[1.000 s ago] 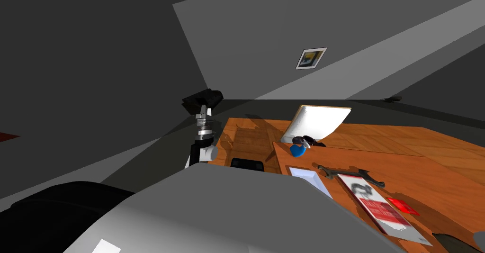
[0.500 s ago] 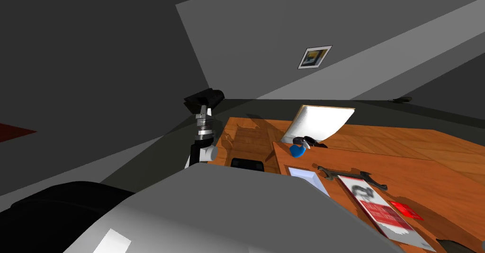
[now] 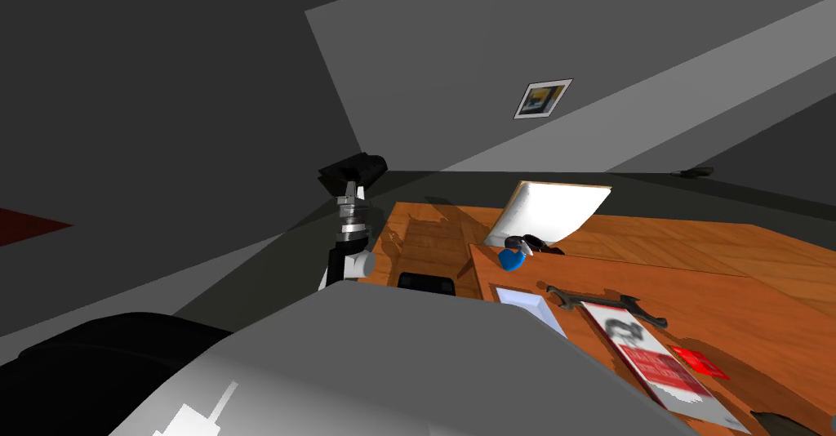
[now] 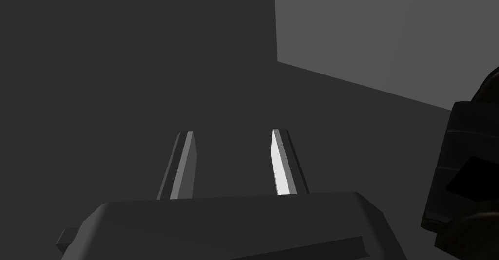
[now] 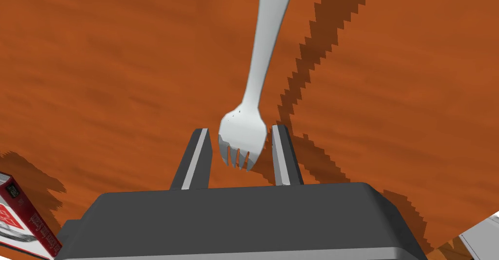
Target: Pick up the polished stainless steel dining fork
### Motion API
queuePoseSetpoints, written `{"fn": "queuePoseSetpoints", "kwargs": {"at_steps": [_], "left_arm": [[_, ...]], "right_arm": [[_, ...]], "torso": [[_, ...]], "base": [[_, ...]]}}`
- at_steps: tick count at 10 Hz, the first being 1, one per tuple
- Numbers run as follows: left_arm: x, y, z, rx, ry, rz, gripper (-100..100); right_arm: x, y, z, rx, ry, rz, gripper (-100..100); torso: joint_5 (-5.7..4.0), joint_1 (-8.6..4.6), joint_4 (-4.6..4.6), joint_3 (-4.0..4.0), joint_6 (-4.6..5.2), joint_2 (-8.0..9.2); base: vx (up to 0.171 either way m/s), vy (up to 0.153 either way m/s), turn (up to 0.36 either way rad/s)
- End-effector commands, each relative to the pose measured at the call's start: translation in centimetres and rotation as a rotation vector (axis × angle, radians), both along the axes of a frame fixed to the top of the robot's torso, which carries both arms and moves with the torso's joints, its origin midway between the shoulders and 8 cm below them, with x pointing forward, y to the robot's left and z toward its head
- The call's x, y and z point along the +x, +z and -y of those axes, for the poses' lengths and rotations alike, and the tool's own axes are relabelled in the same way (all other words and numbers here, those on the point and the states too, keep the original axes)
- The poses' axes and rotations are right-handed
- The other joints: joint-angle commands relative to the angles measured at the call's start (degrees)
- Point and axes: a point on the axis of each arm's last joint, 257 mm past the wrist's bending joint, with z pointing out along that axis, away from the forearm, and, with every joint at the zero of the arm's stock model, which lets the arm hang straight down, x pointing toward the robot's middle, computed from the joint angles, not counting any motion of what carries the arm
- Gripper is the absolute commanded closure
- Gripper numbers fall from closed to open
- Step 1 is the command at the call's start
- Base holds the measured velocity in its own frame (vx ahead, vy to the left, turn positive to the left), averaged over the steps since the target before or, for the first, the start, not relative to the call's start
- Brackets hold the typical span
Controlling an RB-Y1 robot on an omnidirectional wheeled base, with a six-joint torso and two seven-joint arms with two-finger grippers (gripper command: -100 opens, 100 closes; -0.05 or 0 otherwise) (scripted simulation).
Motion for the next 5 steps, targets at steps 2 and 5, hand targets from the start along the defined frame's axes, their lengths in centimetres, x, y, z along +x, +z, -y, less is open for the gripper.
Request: {"fn": "queuePoseSetpoints", "kwargs": {"at_steps": [2, 5], "left_arm": [[0.0, 0.0, 0.0, 0.0, 0.0, 0.0, 0], [0.0, 0.0, 0.0, 0.0, 0.0, 0.0, 0]], "right_arm": [[0.0, 0.0, 0.0, 0.0, 0.0, 0.0, 100], [-0.4, 1.5, 0.5, -0.004, 0.016, 0.0, 100]], "torso": [[-0.01, 0.0, 0.0, 0.0, 0.01, 0.0], [0.03, 0.11, -0.03, -0.04, 0.05, -0.06]], "base": [[0.0, 0.0, 0.0], [0.022, 0.023, -0.051]]}}
